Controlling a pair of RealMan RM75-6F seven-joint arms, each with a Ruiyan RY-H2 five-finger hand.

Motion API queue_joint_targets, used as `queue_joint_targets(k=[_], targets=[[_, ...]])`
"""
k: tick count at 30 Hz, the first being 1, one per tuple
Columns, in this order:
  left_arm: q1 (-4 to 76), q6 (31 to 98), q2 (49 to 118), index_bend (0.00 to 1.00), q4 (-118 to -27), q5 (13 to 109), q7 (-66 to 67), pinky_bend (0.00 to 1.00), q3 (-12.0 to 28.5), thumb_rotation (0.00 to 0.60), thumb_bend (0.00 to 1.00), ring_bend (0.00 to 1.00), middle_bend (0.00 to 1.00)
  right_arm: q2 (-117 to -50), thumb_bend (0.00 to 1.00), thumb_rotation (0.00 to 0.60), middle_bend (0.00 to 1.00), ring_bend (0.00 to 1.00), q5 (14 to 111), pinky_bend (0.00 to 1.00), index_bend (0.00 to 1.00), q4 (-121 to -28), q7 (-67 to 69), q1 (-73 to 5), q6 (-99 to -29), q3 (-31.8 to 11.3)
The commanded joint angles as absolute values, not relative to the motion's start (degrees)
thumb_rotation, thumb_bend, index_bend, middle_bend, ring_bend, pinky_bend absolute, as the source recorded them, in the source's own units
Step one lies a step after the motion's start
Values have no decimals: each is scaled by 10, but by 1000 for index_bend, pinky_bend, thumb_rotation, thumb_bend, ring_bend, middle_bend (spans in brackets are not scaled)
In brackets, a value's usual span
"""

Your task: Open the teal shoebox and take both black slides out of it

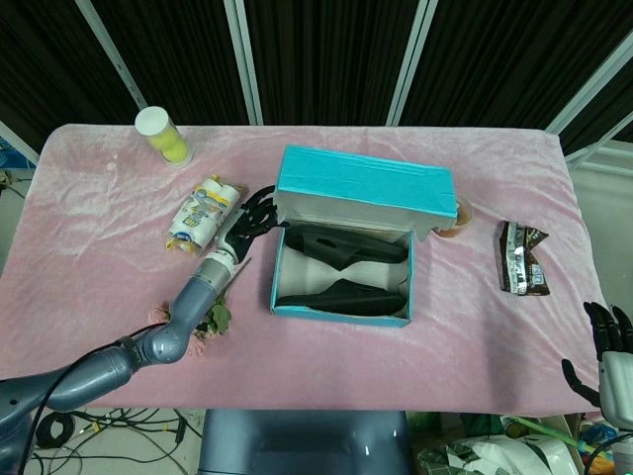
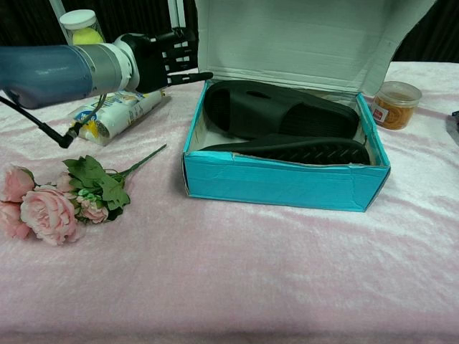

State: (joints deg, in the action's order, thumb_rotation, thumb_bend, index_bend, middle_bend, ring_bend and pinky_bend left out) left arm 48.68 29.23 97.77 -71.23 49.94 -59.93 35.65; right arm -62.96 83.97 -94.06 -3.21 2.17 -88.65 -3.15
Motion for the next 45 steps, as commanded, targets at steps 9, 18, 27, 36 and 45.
queue_joint_targets(k=[9,18,27,36,45], targets=[[452,176,935,0,-739,467,-669,202,430,600,387,0,50,-630,262,600,100,0,840,181,0,-937,-26,21,-884,-31],[437,137,890,0,-768,517,-581,179,397,600,185,0,28,-631,262,600,100,0,839,181,0,-934,-21,22,-884,-31],[417,359,859,141,-816,654,-295,246,294,600,187,69,182,-632,262,600,100,0,843,181,0,-927,-16,17,-879,-32],[490,497,911,218,-808,618,70,235,242,600,218,122,255,-635,262,600,100,0,847,181,0,-920,-9,19,-880,-28],[582,481,965,243,-772,506,215,168,244,600,220,141,283,-633,261,600,100,0,847,181,0,-913,3,25,-887,-26]])
